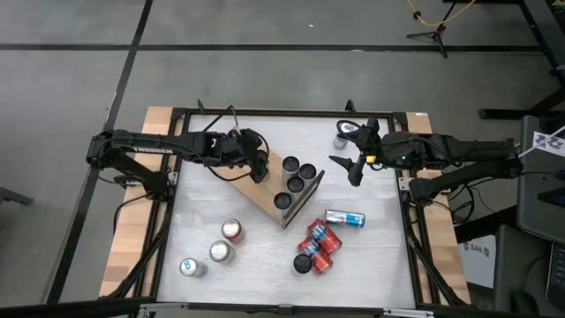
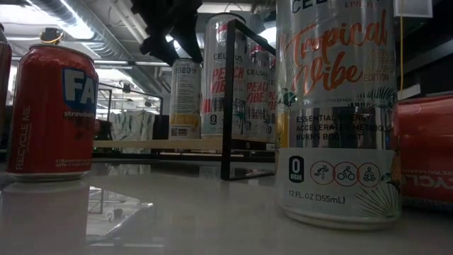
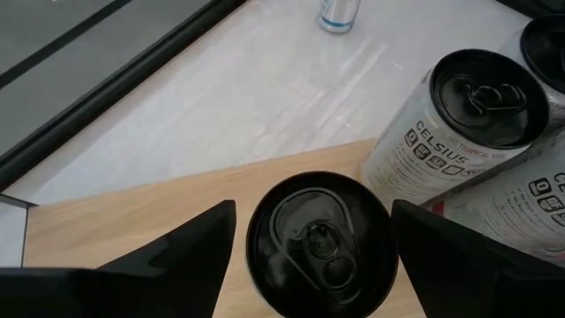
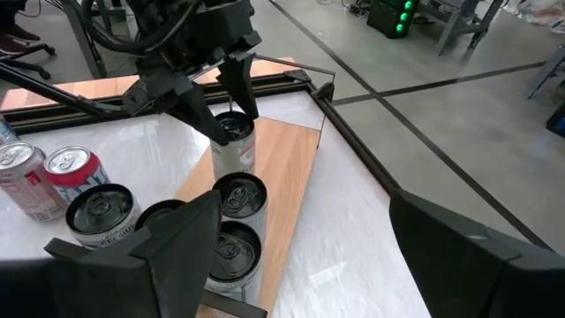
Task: Place canned beverage on shelf
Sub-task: Put the top white-yellow soda can on the shelf aligned with the other white-yellow soda can
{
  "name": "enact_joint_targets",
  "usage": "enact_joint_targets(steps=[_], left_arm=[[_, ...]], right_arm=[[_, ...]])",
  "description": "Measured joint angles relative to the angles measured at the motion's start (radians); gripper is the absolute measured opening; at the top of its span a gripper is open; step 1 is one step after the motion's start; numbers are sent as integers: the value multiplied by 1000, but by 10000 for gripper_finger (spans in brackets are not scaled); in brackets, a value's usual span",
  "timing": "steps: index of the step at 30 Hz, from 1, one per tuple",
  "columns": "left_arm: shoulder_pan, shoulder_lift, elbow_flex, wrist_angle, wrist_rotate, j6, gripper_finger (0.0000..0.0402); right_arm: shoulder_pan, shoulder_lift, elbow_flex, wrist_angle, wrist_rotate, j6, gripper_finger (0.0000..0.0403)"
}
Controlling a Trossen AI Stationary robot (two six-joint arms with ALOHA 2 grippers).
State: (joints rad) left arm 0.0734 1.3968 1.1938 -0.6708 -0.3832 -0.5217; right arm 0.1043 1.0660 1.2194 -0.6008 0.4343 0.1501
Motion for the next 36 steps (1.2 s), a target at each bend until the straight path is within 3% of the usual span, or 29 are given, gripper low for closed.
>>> enact_joint_targets(steps=[6,15,36], left_arm=[[0,0,0,0,23,7,281],[0,-1,0,6,40,8,224],[3,-8,1,11,80,63,194]], right_arm=[[0,0,0,0,0,0,324],[0,0,0,0,0,0,324],[0,0,0,-1,0,0,324]])
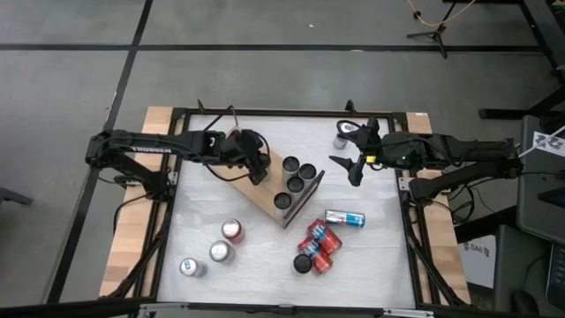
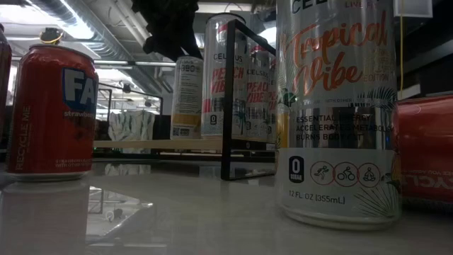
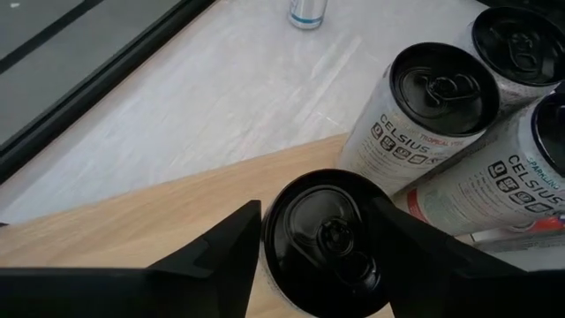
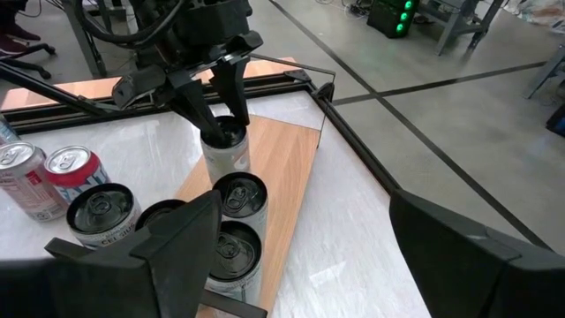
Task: Place canned beverage on shelf
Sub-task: Put the top white-yellow soda can on the shelf aligned with the other white-yellow soda can
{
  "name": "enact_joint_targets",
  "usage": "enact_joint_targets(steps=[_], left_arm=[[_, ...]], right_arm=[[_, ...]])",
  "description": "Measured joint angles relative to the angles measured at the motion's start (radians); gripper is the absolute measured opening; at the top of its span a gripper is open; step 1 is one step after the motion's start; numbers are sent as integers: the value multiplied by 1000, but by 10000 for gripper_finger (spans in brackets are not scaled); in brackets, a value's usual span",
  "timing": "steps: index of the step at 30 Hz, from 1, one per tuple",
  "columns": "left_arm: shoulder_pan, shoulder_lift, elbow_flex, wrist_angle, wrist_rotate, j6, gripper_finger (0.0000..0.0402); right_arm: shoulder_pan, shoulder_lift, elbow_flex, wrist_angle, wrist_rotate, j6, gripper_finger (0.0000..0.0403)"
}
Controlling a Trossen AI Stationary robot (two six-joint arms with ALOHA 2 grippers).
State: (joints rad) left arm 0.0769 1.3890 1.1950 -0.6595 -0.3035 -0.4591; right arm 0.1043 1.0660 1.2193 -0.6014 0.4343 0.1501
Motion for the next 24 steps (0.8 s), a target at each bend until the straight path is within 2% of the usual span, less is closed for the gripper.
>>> enact_joint_targets(steps=[24], left_arm=[[21,-9,-2,15,-19,-2,194]], right_arm=[[0,0,0,-1,0,0,324]])
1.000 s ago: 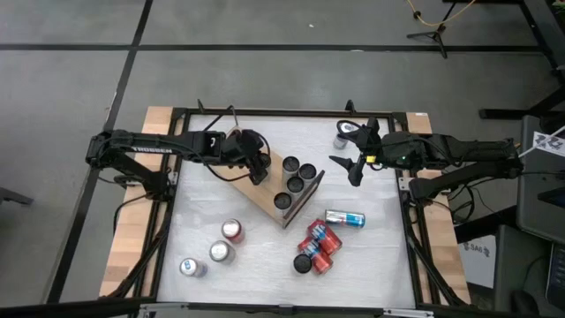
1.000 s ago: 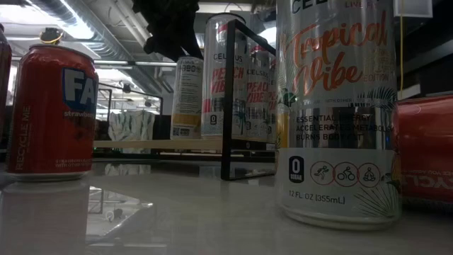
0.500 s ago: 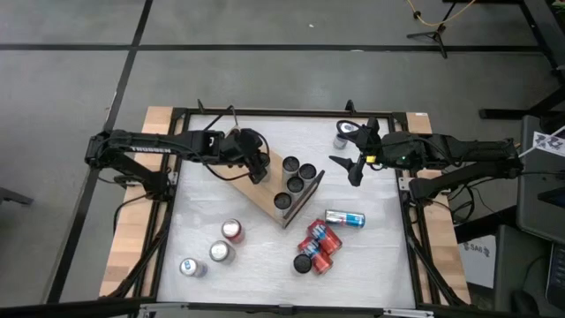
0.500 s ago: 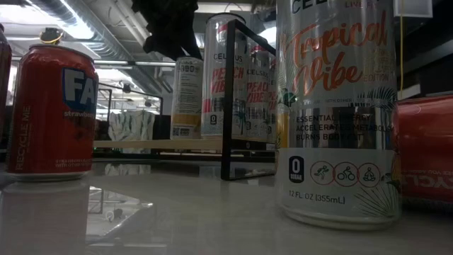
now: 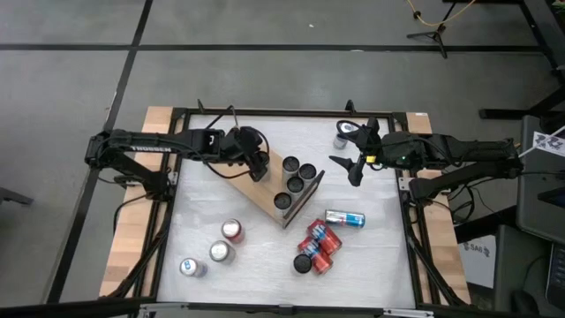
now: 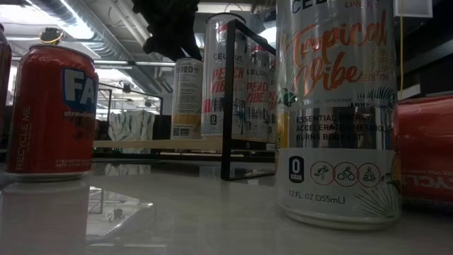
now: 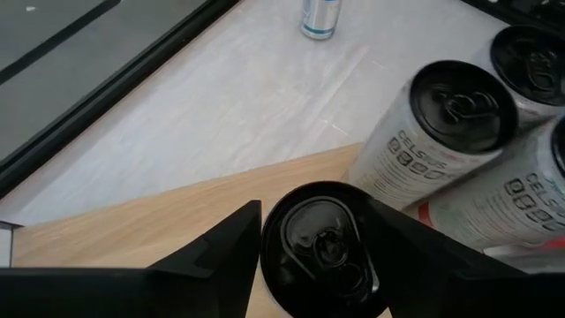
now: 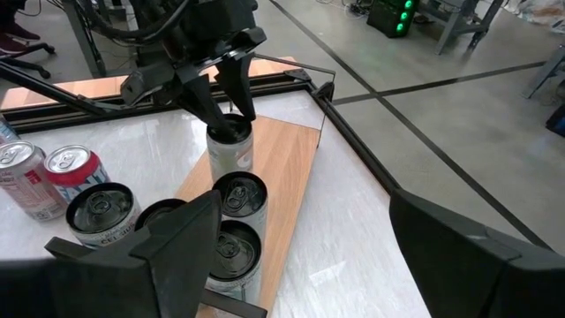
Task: Place canned beverage on shelf
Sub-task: Put the top white-yellow soda can on the shelf aligned with the other white-yellow soda can
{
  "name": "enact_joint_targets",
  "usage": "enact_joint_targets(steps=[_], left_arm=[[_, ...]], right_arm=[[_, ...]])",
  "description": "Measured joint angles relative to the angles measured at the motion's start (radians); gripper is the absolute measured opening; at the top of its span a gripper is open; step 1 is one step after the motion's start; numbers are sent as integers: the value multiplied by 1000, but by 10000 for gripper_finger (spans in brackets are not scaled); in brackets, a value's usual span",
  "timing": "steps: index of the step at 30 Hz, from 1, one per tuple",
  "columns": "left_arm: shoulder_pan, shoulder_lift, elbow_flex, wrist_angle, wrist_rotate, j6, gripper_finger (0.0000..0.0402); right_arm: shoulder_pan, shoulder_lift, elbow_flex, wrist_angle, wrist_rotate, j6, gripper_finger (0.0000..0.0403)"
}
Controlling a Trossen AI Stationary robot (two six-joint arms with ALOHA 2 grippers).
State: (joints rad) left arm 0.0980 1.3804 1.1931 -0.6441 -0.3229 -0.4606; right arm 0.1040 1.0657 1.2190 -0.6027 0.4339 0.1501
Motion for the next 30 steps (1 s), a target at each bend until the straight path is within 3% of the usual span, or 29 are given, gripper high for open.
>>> enact_joint_targets(steps=[30], left_arm=[[21,-1,1,2,49,106,196]], right_arm=[[0,0,0,-1,0,0,324]])
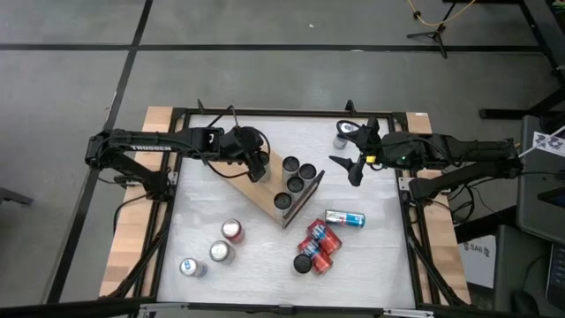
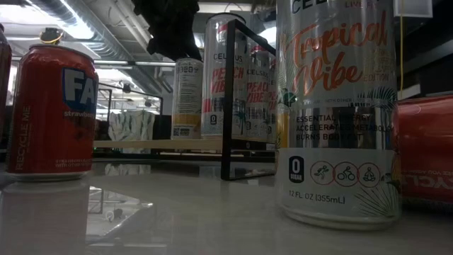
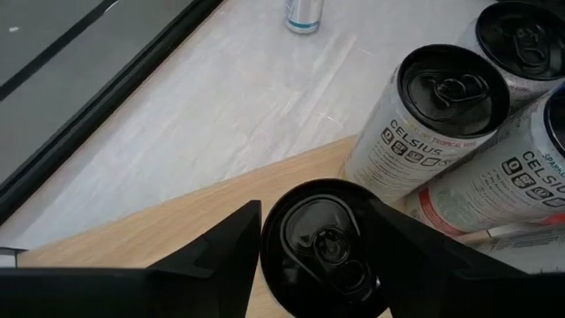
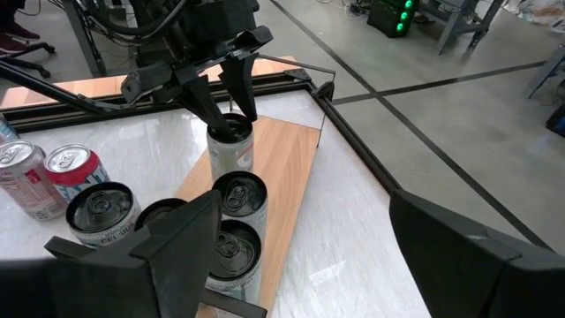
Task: Place canned beverage on shelf
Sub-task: Put the top white-yellow soda can on the shelf aligned with the other white-yellow soda can
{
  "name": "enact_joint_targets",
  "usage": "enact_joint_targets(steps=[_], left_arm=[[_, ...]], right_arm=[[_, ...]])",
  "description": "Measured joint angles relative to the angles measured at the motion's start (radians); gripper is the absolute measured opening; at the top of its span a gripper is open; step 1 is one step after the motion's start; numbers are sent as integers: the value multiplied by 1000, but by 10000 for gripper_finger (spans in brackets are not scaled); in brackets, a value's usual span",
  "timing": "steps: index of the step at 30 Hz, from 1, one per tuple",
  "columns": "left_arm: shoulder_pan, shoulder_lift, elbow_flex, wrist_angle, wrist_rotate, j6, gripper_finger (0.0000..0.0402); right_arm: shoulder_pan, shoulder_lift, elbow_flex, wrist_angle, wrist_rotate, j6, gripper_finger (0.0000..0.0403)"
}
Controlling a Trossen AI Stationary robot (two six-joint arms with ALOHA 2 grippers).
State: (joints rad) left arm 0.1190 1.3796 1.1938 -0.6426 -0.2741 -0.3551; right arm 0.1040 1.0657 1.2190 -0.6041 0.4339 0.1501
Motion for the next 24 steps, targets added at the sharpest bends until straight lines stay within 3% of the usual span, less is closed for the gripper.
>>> enact_joint_targets(steps=[16,24], left_arm=[[14,0,0,0,0,18,315],[6,0,0,41,-1,17,334]], right_arm=[[0,0,0,0,0,0,324],[0,0,0,0,0,0,324]])
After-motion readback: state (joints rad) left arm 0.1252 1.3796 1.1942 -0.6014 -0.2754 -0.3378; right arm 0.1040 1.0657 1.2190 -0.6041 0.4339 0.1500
